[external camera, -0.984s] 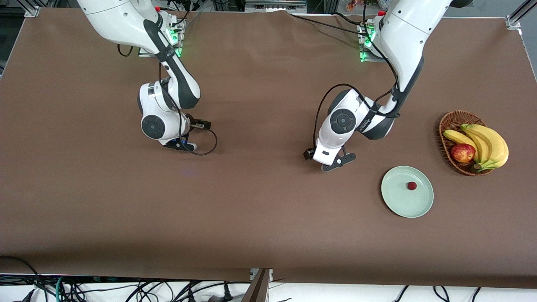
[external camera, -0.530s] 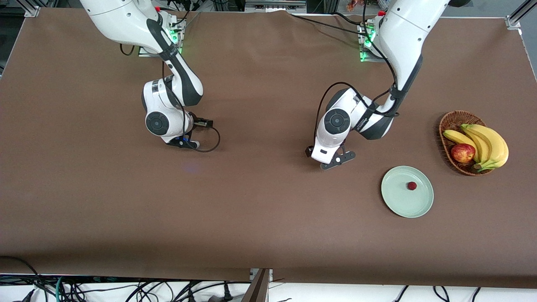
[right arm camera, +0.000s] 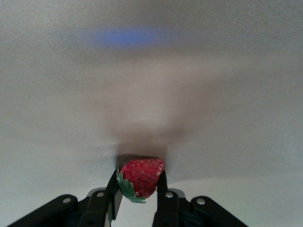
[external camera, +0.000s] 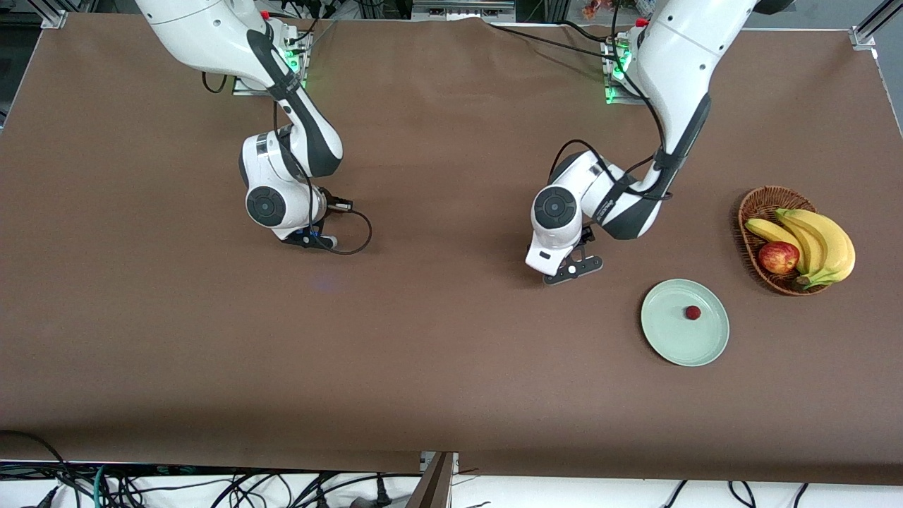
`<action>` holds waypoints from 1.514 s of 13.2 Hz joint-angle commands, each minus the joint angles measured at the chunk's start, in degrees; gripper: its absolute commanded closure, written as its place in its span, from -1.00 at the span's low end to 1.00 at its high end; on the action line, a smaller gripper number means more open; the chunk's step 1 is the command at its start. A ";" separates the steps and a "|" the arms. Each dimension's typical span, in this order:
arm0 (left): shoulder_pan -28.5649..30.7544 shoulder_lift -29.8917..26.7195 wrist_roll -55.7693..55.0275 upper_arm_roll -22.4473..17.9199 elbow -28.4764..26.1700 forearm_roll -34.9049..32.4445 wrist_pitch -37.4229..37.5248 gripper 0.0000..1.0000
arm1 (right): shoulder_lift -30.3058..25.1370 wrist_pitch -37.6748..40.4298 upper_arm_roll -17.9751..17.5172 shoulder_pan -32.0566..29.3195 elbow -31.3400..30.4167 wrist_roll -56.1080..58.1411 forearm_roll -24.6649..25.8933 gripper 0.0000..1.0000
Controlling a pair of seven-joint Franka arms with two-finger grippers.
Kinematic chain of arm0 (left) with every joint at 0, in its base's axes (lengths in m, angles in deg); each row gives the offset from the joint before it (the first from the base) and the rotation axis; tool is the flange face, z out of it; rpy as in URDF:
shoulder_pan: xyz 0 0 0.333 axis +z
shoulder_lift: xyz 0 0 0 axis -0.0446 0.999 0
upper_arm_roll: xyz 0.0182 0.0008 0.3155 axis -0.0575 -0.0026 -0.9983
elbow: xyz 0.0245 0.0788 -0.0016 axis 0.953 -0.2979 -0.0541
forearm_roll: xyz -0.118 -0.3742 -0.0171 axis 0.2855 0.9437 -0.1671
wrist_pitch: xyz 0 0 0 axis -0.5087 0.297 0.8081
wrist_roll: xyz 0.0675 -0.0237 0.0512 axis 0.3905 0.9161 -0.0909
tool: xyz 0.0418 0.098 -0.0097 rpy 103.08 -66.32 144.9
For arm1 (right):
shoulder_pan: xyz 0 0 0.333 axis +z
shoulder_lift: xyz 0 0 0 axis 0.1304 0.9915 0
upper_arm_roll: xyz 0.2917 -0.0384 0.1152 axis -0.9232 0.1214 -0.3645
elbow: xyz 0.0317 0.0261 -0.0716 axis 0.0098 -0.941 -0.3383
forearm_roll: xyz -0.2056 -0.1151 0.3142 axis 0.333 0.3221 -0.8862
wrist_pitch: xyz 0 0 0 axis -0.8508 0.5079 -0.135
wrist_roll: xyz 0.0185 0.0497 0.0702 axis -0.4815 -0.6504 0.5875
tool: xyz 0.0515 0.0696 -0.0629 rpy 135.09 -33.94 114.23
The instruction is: Collect all strawberries into plate
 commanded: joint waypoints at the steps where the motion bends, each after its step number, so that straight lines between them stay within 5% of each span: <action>1: -0.50 0.53 -0.68 -0.40 -0.17 -1.68 -0.76 -0.51 | -2.09 -0.96 -0.98 -1.07 -1.32 -0.78 0.72 1.00; 3: -0.41 0.09 -0.60 -0.40 -0.08 -1.68 -0.23 0.23 | -1.39 -1.04 -0.98 -1.16 1.91 -0.78 0.81 1.00; 4: -0.41 -0.26 -0.60 -0.40 -0.08 -1.68 0.03 0.34 | -0.77 -1.04 -0.98 -1.16 4.28 -0.78 0.81 1.00; 7: -0.49 -1.84 -0.86 0.04 -0.17 -1.25 3.45 0.33 | 2.64 -0.87 -1.16 -0.38 12.62 -4.89 0.81 1.00; 10: -0.41 -2.20 -0.16 0.13 0.01 -1.07 3.73 0.67 | 8.61 -1.04 -3.87 0.33 23.60 -12.79 0.20 1.00; 13: 2.48 -5.00 0.98 0.13 0.71 -0.89 4.69 0.69 | 15.91 -1.31 -6.42 2.34 35.73 -22.46 0.10 1.00; 20: 13.03 -7.73 26.09 0.13 3.69 -0.63 6.54 0.68 | 26.29 -16.14 -6.78 12.44 50.07 -35.39 0.10 1.00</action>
